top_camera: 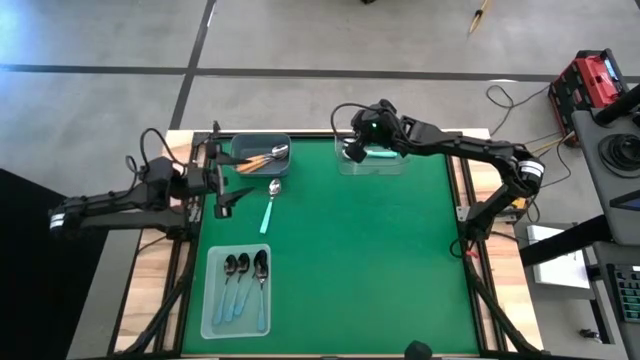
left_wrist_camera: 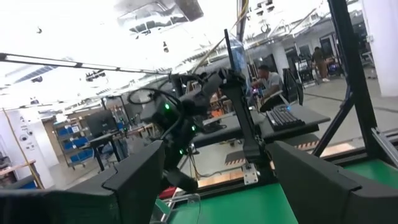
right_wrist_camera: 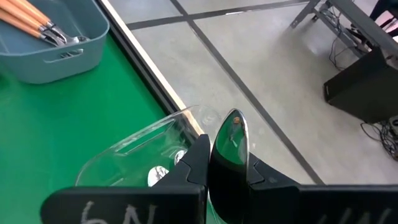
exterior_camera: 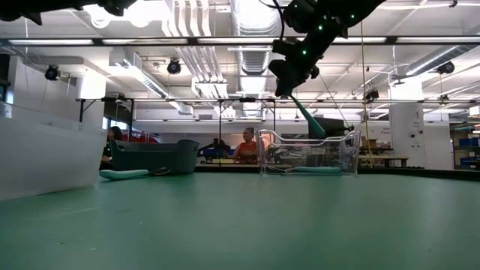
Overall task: Sort silverware by color (type)
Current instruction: Put the light blue spoon into the transparent bin
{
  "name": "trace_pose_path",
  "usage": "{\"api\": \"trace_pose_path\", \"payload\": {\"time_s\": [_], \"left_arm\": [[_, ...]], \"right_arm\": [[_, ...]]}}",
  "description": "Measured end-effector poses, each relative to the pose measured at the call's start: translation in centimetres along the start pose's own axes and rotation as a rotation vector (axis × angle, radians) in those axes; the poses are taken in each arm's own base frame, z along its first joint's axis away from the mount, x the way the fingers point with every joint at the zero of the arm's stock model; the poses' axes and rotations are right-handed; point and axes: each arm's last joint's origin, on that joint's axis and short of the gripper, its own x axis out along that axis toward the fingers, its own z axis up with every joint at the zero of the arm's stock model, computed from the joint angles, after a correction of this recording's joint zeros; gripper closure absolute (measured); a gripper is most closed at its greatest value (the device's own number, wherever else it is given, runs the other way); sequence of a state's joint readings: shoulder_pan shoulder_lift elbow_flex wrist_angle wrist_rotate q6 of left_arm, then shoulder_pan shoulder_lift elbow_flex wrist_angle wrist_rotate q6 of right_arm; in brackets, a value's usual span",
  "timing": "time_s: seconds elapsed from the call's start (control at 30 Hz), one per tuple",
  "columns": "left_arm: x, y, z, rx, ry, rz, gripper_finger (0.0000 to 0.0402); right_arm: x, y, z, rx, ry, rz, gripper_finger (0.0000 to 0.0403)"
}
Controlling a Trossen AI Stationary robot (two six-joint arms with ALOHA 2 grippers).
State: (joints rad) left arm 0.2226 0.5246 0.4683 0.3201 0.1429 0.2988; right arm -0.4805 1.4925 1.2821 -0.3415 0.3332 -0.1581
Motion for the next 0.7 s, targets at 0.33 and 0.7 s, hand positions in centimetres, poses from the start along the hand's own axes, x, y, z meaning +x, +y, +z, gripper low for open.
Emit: {"api": "trace_pose_path", "payload": {"time_s": [0.33, 0.7], "left_arm": [[-0.1, 0.0, 0.0, -0.021, 0.004, 0.000, 0.0122], [-0.1, -0.1, -0.2, -0.062, 0.014, -0.032, 0.0122]], "right_arm": [[1.8, 0.9, -3.0, 0.006, -0.012, -0.063, 0.0390], [2.6, 1.2, -4.7, 0.010, -0.020, -0.099, 0.0390]]}}
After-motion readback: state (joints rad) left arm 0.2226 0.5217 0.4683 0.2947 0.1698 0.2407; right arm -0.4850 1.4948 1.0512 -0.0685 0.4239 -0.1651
